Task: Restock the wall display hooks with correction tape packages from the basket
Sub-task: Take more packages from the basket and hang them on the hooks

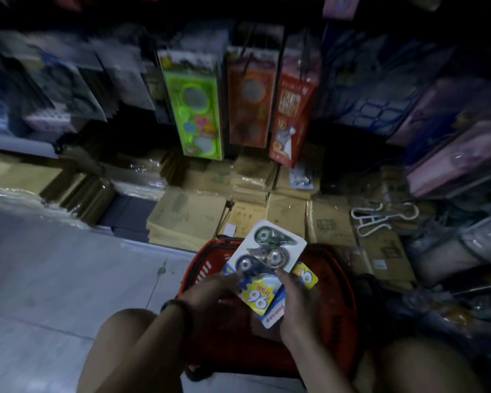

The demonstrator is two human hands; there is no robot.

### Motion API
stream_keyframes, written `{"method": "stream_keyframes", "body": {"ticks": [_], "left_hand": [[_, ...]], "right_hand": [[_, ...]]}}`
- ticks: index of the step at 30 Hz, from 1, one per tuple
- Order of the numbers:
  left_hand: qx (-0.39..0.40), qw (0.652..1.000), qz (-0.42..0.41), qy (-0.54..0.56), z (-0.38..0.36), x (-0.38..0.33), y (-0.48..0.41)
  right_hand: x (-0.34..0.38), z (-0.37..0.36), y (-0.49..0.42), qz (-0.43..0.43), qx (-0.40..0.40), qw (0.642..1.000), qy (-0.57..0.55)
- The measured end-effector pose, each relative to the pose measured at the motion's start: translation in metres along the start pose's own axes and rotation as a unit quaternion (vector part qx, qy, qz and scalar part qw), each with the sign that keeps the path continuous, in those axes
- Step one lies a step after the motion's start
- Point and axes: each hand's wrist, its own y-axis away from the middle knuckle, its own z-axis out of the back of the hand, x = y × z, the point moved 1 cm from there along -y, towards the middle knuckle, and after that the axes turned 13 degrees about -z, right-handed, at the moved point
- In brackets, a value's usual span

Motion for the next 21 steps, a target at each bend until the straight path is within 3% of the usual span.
{"method": "stream_keyframes", "body": {"ticks": [2,5,10,13,15,16,18,20,21], "left_hand": [[-0.024,0.992,-0.033,0.116,-0.026,-0.010,0.033],[0.043,0.966,-0.058,0.247,-0.063,-0.025,0.072],[0.024,0.945,-0.153,0.288,-0.067,-0.052,0.097],[0.015,0.945,-0.203,0.255,-0.056,-0.079,0.112],[0.009,0.948,-0.234,0.217,-0.050,-0.101,0.125],[0.002,0.948,-0.253,0.192,-0.045,-0.111,0.129],[-0.002,0.946,-0.291,0.145,-0.041,-0.132,0.142],[-0.009,0.944,-0.315,0.096,-0.041,-0.154,0.154],[-0.025,0.942,-0.328,0.070,-0.042,-0.166,0.162]], "right_hand": [[0.007,-0.005,0.019,-0.004,-0.001,0.999,-0.049],[0.023,-0.012,0.053,0.014,0.023,0.996,-0.088],[0.070,0.000,0.094,0.156,0.083,0.981,0.078],[0.121,0.013,0.105,0.283,0.035,0.935,0.210],[0.161,0.014,0.117,0.438,0.038,0.852,0.285],[0.182,0.011,0.125,0.511,0.050,0.784,0.348],[0.224,0.003,0.141,0.600,0.044,0.613,0.513],[0.264,-0.008,0.161,0.623,0.019,0.430,0.653],[0.282,-0.014,0.173,0.627,0.021,0.358,0.691]]}}
